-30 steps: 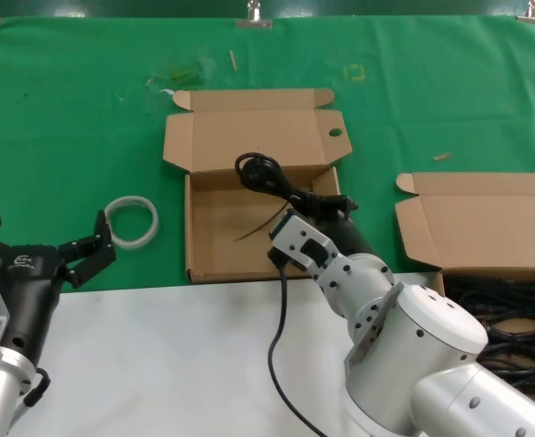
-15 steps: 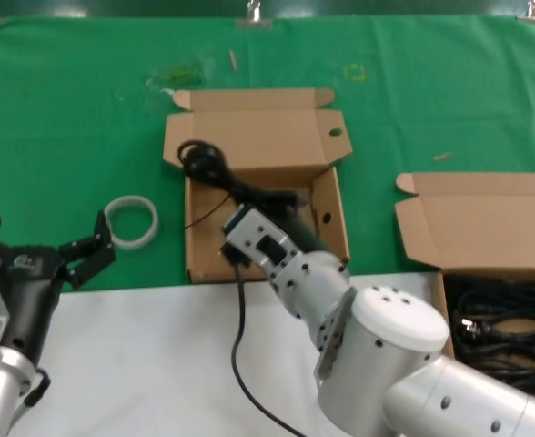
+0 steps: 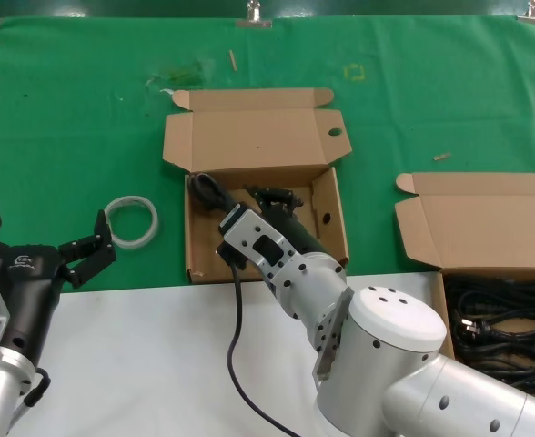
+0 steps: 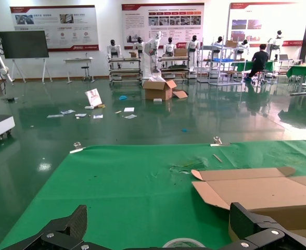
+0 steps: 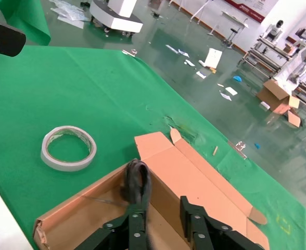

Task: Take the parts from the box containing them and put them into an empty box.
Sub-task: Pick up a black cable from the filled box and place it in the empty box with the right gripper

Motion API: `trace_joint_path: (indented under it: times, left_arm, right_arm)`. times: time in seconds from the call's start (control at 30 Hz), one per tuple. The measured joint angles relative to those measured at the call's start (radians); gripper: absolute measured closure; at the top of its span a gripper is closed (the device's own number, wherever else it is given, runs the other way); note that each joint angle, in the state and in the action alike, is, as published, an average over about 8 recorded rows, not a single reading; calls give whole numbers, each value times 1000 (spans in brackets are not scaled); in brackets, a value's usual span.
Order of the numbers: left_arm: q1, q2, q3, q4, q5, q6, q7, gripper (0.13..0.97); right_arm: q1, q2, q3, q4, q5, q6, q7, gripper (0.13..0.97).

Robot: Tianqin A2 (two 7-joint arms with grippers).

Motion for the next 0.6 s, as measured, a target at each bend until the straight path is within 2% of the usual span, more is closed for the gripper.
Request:
trace_joint_path:
  times: [0.07, 0.33, 0.47, 0.6]
  left_arm:
    - [0, 0, 0, 0, 0, 0, 0, 132]
    - [0, 0, 0, 0, 0, 0, 0, 132]
    - [0, 0, 0, 0, 0, 0, 0, 132]
    - [0, 0, 0, 0, 0, 0, 0, 132]
  right_arm:
    - [0, 0, 0, 0, 0, 0, 0, 897]
    - [0, 0, 0, 0, 0, 0, 0, 733]
    - [0, 0, 0, 0, 0, 0, 0, 733]
    - [0, 0, 1, 0, -1, 0, 1, 642]
